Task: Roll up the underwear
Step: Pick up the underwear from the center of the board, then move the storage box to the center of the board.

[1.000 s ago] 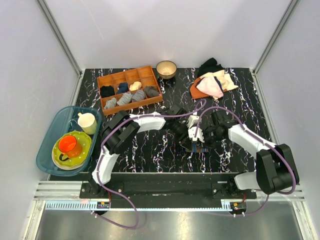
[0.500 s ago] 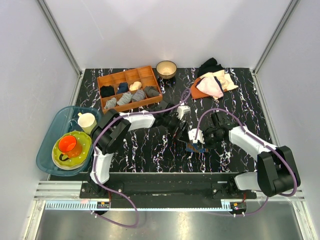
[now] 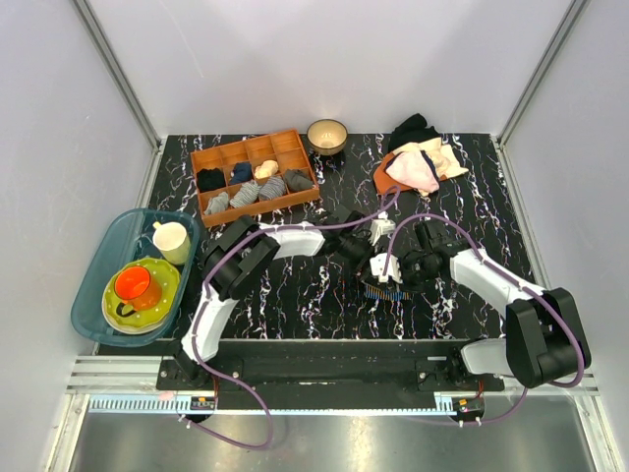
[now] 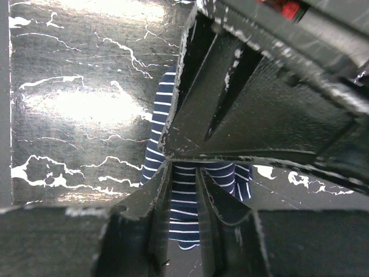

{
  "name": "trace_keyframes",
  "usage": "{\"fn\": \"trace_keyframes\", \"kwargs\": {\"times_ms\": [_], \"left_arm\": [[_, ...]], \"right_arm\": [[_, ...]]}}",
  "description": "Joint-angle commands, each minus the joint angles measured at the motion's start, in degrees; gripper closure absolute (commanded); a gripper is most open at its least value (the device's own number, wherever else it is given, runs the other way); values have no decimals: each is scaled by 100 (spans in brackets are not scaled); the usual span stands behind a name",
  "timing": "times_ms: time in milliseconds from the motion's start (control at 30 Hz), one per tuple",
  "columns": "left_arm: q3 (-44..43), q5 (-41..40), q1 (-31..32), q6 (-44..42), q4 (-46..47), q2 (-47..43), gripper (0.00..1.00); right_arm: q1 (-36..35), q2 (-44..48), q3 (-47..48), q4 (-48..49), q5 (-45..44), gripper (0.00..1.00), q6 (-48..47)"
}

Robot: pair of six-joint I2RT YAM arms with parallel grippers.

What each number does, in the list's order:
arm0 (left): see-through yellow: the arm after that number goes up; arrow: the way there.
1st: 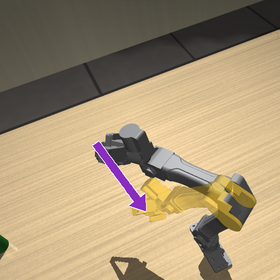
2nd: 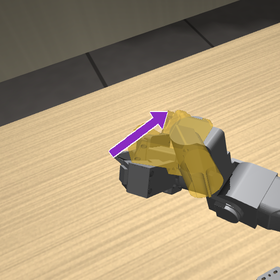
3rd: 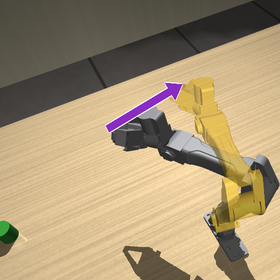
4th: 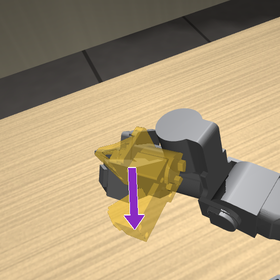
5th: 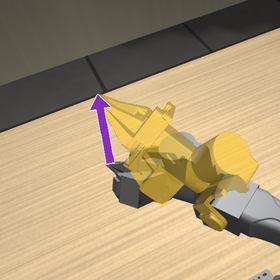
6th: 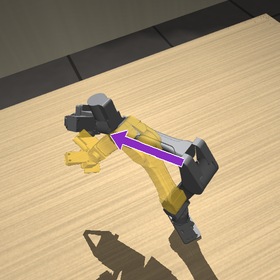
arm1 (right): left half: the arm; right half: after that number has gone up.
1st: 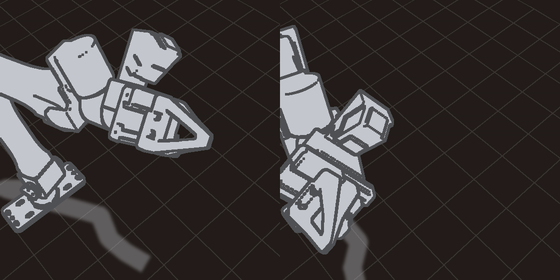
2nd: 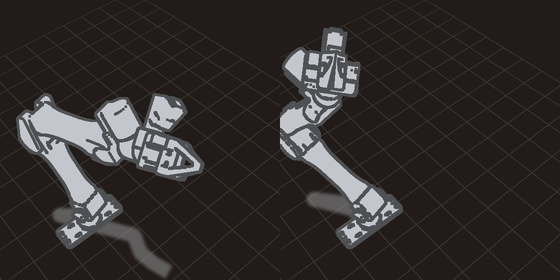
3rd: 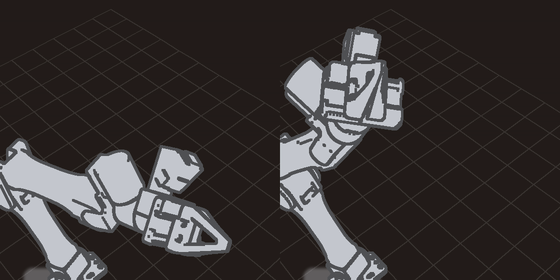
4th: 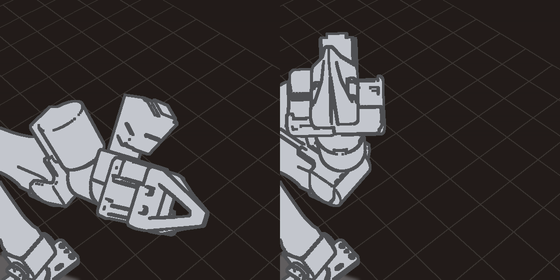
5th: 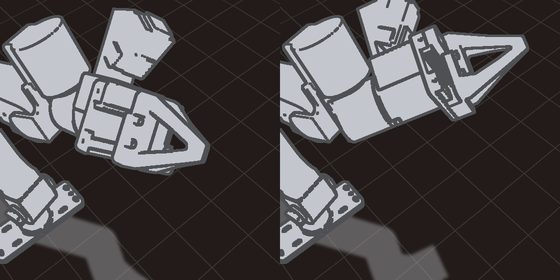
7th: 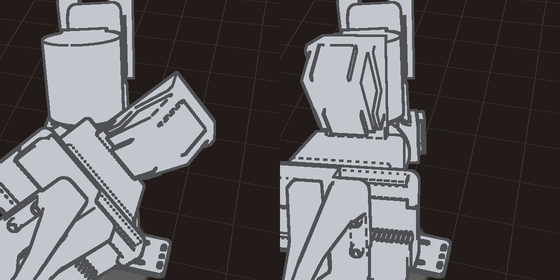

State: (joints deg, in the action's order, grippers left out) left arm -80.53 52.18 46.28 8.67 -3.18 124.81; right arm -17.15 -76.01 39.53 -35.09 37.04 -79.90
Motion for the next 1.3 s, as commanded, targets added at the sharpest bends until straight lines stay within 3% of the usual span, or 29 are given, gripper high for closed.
{"fn": "trace_keyframes", "kwargs": {"times_ms": [0,133,267,367,467,567,667,700,867,1067,1267], "left_arm": [[-6,-77,65,-383,-762,412,48],[55,-15,65,-383,-789,351,73],[186,-77,-40,-138,-615,123,88],[608,-77,-250,275,18,-351,96],[1038,-225,-461,452,448,-966,98],[1434,-375,-655,452,511,-1660,99],[1768,-489,-944,469,407,-2328,100],[1839,-499,-1033,452,362,-2652,100],[2076,-700,-1963,329,-190,-3515,100],[1718,-1376,-3414,92,-822,-4263,100],[262,-1878,-4469,-611,-1824,-3518,100]], "right_arm": [[-8,-81,-226,-112,-671,73,9],[-8,-81,-191,-121,-636,73,71],[1,41,97,-296,-487,72,272],[1,287,728,-700,-469,64,676],[1,455,1554,-1025,-609,53,1825],[1,630,2136,-1333,-470,38,2344],[18,893,2348,-1089,-312,16,3151],[1,947,2358,-827,-285,2,3399],[27,939,1954,-165,460,0,4965],[247,903,1672,-147,884,0,4896],[264,1176,1576,-15,639,0,4896]]}}
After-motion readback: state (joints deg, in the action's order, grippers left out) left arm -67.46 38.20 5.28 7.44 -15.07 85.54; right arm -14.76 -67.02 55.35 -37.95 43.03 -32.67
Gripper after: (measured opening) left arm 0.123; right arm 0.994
